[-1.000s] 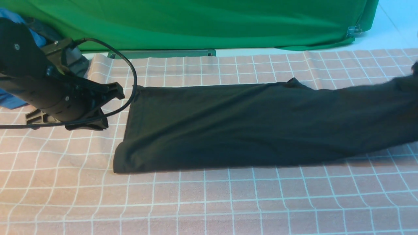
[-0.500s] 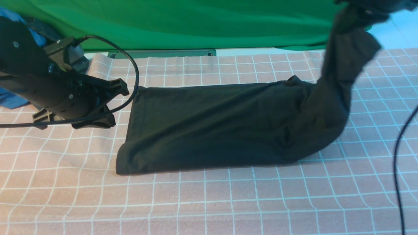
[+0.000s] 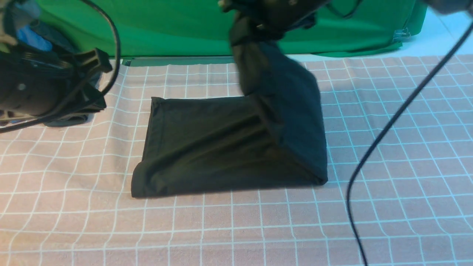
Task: Fold a long-sleeved shirt over a pink coffee tablecloth.
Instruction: 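Fold the right end of the dark garment over onto its left end with the right gripper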
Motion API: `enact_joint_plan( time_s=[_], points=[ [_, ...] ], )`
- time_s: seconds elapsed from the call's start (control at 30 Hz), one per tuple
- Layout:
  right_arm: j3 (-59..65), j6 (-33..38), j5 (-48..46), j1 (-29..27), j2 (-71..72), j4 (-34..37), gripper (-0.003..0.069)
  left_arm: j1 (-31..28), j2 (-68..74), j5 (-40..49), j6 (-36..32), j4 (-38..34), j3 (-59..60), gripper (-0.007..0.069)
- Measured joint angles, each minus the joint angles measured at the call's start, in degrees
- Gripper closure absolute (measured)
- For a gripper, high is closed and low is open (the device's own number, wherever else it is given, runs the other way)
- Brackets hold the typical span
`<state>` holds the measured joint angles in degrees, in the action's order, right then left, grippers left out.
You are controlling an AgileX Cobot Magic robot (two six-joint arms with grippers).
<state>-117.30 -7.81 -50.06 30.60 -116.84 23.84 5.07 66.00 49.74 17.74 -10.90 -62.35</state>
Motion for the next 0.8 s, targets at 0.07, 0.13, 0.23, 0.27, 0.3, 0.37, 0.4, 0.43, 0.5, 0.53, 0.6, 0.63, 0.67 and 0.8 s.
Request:
enact_joint_plan(
  time_s=[0.07,0.13,0.23,0.27,0.3,0.37,0.4,0.43,0.5,0.53,0.6,0.63,0.67,0.8],
  points=[
    [0.00,0.00,2.08,1.90,-1.77,1.55,0.0535,0.00,-1.88,1.47,0.00,-0.01,0.00,0.0611],
    [0.00,0.00,3.41,3.32,-3.28,2.38,0.0535,0.00,-3.24,2.24,0.02,-0.01,0.00,0.0611],
    [0.00,-0.06,4.08,4.78,-5.51,2.77,0.0535,0.00,-4.58,2.93,0.02,-0.01,0.00,0.0611],
    [0.00,-0.13,4.42,5.10,-6.22,2.77,0.0535,0.00,-4.95,3.09,0.02,-0.01,0.00,0.0611],
    [0.00,-0.13,5.12,5.78,-7.23,2.84,0.0535,0.00,-5.45,3.36,0.02,-0.01,0.00,0.0611],
    [0.00,-0.13,6.64,6.68,-8.61,2.84,0.0535,0.00,-5.94,3.68,0.02,-0.01,0.00,0.0611],
    [0.00,-0.13,7.02,6.87,-8.95,2.84,0.0535,0.00,-6.00,3.68,0.02,-0.01,0.00,0.0611],
    [0.00,-0.54,8.69,7.47,-10.08,2.84,0.0535,0.00,-6.19,3.81,0.02,-0.01,0.00,0.0611],
    [0.00,-2.03,11.59,8.36,-11.43,2.96,0.0524,0.00,-6.26,4.27,0.02,-0.01,0.00,0.0611],
    [0.00,-2.90,12.80,8.69,-12.11,3.03,0.0517,0.00,-6.26,4.41,0.07,-0.01,0.00,0.0611],
    [0.00,-4.67,15.74,9.43,-13.52,3.29,0.0487,0.00,-6.26,5.00,0.07,-0.01,0.00,0.0611],
    [0.00,-5.19,17.18,9.72,-14.05,3.61,0.0461,0.00,-6.26,5.14,0.07,-0.01,0.00,0.0611],
    [0.00,-5.58,18.14,10.04,-14.46,3.99,0.0432,0.00,-6.26,5.33,0.07,-0.01,0.00,0.0611],
    [0.00,-5.83,20.62,10.81,-15.47,5.38,0.0268,0.00,-6.26,5.84,0.07,-0.01,0.00,0.0611]
  ],
)
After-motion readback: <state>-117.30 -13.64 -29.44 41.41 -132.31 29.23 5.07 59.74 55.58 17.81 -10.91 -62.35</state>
